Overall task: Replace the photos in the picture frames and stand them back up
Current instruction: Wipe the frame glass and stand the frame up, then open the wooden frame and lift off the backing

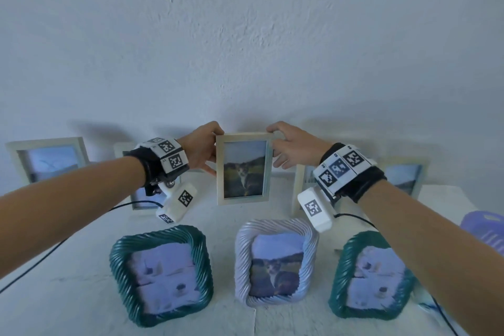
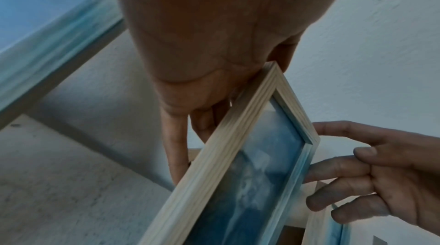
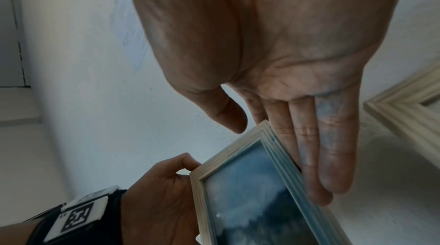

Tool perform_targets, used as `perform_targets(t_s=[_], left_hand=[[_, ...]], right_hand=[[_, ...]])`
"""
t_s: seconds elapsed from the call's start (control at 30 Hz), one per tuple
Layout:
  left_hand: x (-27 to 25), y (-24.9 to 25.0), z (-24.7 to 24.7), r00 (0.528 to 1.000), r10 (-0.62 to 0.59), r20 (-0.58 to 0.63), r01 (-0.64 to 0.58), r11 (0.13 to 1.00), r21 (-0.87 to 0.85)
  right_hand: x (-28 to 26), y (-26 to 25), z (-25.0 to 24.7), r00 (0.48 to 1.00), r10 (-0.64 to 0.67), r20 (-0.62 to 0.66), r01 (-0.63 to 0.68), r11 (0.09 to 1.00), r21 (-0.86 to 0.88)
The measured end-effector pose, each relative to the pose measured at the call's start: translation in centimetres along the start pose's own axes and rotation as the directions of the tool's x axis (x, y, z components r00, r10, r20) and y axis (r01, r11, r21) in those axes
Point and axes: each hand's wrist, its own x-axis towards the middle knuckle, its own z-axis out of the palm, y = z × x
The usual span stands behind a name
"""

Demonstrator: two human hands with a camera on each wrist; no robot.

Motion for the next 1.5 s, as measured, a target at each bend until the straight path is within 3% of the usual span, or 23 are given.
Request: perform_targets(t_s=[0.23, 0.43, 0.53, 0.6, 0.67, 0.73, 0.8, 0.9, 0.97, 1.03, 1.17, 1.3, 1.4, 1.5], left_hand=[[1.6, -2.4, -0.4, 0.999, -0.047, 0.009, 0.047, 0.998, -0.049], [1.8, -2.7, -0.7, 0.999, -0.032, -0.001, 0.032, 0.999, 0.010], [1.2, -2.2, -0.7, 0.998, -0.021, -0.064, 0.030, 0.989, 0.143], [-0.2, -1.5, -0.8, 0.994, 0.059, -0.092, -0.025, 0.944, 0.329], [-2.3, -0.7, -1.5, 0.975, 0.215, -0.062, -0.153, 0.845, 0.513], [-4.6, 0.2, -2.9, 0.922, 0.386, -0.036, -0.278, 0.724, 0.632], [-6.5, 0.4, -5.0, 0.852, 0.515, -0.093, -0.305, 0.632, 0.713], [-8.3, -0.4, -8.9, 0.771, 0.586, -0.250, -0.158, 0.557, 0.815], [-8.8, -1.5, -11.2, 0.781, 0.540, -0.314, -0.005, 0.508, 0.861], [-9.0, -2.7, -12.7, 0.821, 0.451, -0.349, 0.106, 0.482, 0.870], [-8.3, -4.9, -14.2, 0.860, 0.342, -0.379, 0.137, 0.561, 0.816], [-8.1, -6.5, -15.0, 0.864, 0.321, -0.389, 0.024, 0.745, 0.667], [-8.6, -6.8, -14.9, 0.855, 0.365, -0.369, -0.056, 0.771, 0.635], [-10.0, -6.0, -14.1, 0.831, 0.432, -0.350, -0.132, 0.765, 0.630]], right_hand=[[1.4, 0.4, 0.6, 0.988, 0.104, 0.114, -0.108, 0.994, 0.033], [1.9, 0.1, 0.6, 0.990, 0.095, 0.107, -0.079, 0.986, -0.144], [1.8, -0.1, 0.2, 0.990, 0.088, 0.113, -0.058, 0.968, -0.243], [1.3, -0.9, -0.3, 0.996, 0.019, 0.086, 0.018, 0.912, -0.411], [0.9, -2.2, -0.7, 0.995, -0.093, 0.046, 0.103, 0.799, -0.593], [0.6, -4.0, -0.5, 0.976, -0.219, 0.000, 0.165, 0.735, -0.658], [0.7, -5.9, 0.5, 0.946, -0.323, -0.025, 0.236, 0.740, -0.630], [1.7, -8.9, 3.0, 0.918, -0.396, 0.013, 0.329, 0.742, -0.585], [2.9, -10.8, 4.9, 0.911, -0.407, 0.068, 0.366, 0.720, -0.589], [4.4, -12.3, 7.0, 0.916, -0.389, 0.100, 0.369, 0.718, -0.590], [6.9, -13.9, 10.4, 0.953, -0.286, 0.097, 0.285, 0.744, -0.605], [8.3, -14.2, 12.8, 0.986, -0.115, 0.120, 0.166, 0.709, -0.685], [8.5, -13.9, 12.9, 0.984, -0.126, 0.124, 0.176, 0.706, -0.686], [7.7, -13.5, 11.6, 0.973, -0.214, 0.083, 0.219, 0.767, -0.603]])
